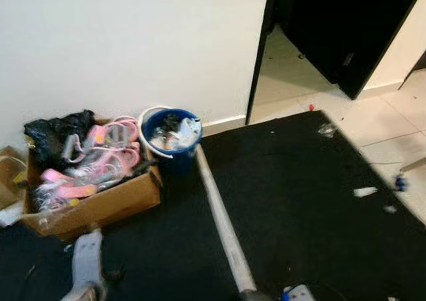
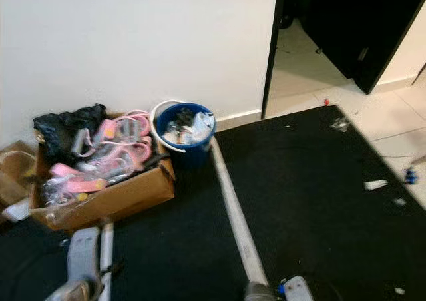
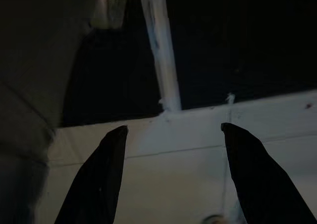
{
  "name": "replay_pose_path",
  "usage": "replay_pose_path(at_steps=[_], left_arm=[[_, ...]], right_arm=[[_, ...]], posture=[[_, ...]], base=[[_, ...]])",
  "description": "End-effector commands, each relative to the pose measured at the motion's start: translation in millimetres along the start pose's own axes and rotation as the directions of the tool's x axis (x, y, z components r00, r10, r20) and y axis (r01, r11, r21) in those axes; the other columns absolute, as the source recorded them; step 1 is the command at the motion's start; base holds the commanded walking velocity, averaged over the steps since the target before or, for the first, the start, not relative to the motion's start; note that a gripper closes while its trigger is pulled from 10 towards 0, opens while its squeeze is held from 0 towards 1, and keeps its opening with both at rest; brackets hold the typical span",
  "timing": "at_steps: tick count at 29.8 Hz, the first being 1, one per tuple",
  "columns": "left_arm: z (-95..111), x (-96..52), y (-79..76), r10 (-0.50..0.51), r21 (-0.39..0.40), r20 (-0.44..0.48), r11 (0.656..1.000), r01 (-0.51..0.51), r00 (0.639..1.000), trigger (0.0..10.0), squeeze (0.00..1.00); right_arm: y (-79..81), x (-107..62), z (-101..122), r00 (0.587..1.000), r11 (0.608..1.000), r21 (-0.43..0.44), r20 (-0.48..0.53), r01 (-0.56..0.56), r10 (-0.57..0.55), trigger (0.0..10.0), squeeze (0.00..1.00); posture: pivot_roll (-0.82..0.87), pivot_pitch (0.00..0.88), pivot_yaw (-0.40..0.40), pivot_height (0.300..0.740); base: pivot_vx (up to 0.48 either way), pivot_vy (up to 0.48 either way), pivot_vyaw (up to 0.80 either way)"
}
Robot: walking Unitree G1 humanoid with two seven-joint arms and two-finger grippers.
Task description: Picking trash to rubbish bin
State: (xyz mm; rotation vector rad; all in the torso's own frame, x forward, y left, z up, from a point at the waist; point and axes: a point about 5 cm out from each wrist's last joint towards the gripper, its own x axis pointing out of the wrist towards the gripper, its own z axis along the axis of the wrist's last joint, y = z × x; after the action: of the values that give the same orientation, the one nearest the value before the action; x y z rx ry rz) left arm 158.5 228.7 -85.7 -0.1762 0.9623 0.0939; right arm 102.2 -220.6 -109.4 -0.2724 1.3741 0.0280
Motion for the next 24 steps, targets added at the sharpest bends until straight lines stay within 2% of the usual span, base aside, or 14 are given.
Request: replay_pose_path(at_steps=[1, 7, 12, 24], left_arm=[[-2, 0.4, -2.5, 0.003, 0.015, -0.012, 1.000, -0.003, 1.000, 10.0, 0.00], [-9, 0.4, -5.9, 0.007, 0.074, -0.040, 0.997, -0.005, 0.999, 10.0, 0.00], [-11, -0.5, -2.7, 0.033, 0.096, -0.059, 0.995, -0.027, 0.998, 10.0, 0.00], [-16, -3.9, 8.1, 0.070, 0.116, -0.086, 0.991, -0.060, 0.994, 10.0, 0.00]], right_arm=[[3.5, 0.3, -6, 1.000, 1.000, 0.003, -0.018, -0.011, 0.011, 10.0, 0.00], [3.6, 0.3, -4, 1.000, 1.000, 0.008, -0.011, -0.006, 0.006, 10.0, 0.00], [4.4, 0.3, -2, 1.000, 1.000, 0.002, -0.004, -0.005, 0.005, 10.0, 0.00], [5.6, 0.3, 1, 1.000, 1.000, 0.002, 0.004, -0.008, 0.008, 10.0, 0.00]], posture=[[0.10, 0.086, 0.070, 0.740], [0.10, 0.089, 0.059, 0.740], [0.10, 0.089, 0.059, 0.740], [0.09, 0.085, 0.057, 0.740]], base=[[0.000, 0.000, -0.80], [0.000, 0.000, -0.80], [0.000, 0.000, 0.00], [0.000, -0.419, 0.00]])
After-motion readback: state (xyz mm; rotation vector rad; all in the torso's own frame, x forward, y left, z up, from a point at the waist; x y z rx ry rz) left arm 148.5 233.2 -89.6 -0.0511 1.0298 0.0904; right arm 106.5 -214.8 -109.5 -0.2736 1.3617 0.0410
